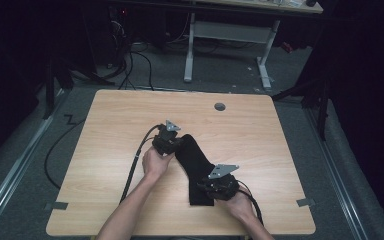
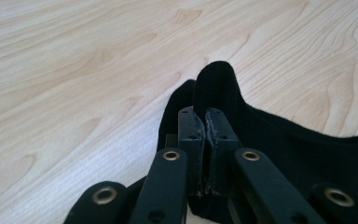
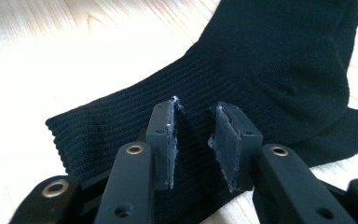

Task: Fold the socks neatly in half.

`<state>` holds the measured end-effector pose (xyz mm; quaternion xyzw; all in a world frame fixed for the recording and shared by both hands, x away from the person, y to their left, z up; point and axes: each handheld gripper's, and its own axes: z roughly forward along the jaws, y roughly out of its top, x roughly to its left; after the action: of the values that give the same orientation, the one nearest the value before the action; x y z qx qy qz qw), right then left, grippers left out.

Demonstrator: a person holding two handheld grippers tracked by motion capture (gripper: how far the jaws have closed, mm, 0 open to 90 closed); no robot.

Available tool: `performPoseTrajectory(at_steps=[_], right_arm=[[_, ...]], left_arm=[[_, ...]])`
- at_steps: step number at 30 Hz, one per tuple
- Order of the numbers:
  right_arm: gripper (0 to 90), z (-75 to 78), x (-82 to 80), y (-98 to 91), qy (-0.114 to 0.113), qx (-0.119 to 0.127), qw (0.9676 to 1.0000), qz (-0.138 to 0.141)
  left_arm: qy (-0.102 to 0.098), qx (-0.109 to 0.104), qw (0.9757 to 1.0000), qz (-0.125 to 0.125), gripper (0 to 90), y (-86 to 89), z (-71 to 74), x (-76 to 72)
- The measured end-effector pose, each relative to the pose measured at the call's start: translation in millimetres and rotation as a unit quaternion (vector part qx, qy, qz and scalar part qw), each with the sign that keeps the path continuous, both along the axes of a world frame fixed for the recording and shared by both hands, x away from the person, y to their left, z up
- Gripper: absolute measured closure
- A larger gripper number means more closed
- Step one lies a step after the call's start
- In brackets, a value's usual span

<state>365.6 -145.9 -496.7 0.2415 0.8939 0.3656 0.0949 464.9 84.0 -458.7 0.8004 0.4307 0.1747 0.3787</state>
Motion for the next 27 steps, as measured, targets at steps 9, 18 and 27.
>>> performPoseTrajectory(at_steps=[9,18,27], right_arm=[[66.3,10.6,0.1,-10.3,-0.016,0.029,0.9989,-0.034],[66.3,14.8,26.0,-16.1,-0.015,0.006,0.9917,-0.127],[66.7,2.8,41.3,7.4,-0.002,-0.028,0.9961,-0.083]], left_arm=[[-0.006,-0.003,0.9999,-0.009,86.7,-5.9,-0.2,5.6],[0.009,-0.001,0.9999,-0.012,86.6,-5.9,-8.6,9.8],[0.006,0.008,0.9998,-0.017,86.5,0.2,-7.2,2.4]])
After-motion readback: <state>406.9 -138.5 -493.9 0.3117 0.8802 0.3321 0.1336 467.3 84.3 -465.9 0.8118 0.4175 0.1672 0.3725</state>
